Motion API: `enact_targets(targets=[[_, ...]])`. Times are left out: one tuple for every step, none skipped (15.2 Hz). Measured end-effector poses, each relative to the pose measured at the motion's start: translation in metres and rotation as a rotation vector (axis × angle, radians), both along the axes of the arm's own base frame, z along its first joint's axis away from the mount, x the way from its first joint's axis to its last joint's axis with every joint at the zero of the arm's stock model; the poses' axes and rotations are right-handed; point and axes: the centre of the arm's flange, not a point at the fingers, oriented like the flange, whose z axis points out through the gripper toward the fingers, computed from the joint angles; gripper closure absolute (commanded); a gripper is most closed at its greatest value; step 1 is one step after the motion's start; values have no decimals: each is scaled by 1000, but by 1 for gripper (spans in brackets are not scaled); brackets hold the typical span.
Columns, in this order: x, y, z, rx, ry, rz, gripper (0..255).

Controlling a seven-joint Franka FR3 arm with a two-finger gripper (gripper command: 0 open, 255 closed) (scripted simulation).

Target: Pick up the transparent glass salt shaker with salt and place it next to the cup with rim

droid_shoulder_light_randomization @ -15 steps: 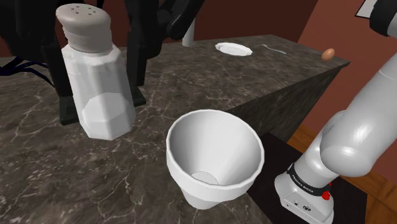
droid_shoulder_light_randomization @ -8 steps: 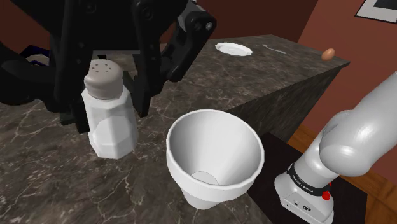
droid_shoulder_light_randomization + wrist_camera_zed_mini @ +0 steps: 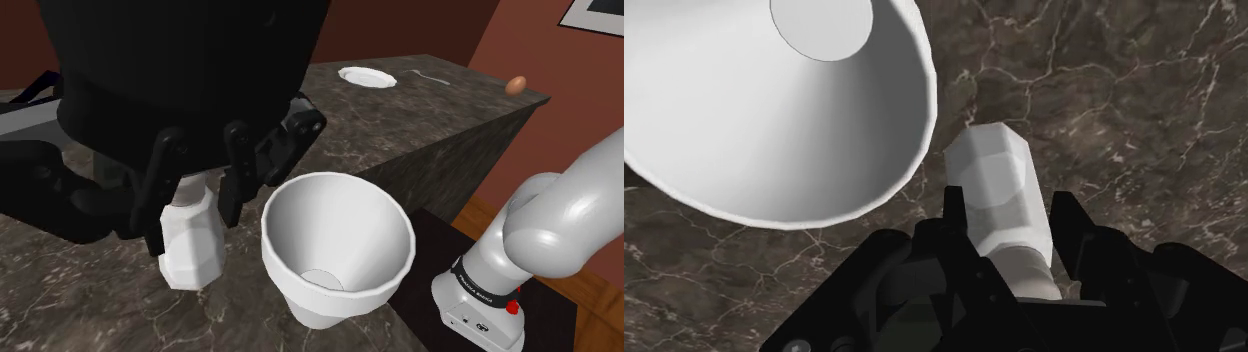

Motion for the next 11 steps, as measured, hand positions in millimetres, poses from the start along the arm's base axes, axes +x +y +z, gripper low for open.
enact_targets(targets=[[0,-1,-4,0,0,0,255],[0,0,-10,0,0,0,255],[0,-1,-15,0,0,0,255],[0,0,-20,0,0,0,255],[1,0,-26,0,0,0,255],[1,0,-30,3,-3,0,255],[1,1,-31,14,-12,1,255],[1,2,-32,37,-27,4,255],[2,6,-34,60,-39,10,255],[2,9,-35,84,-52,15,255],[1,13,-37,103,-61,20,255]])
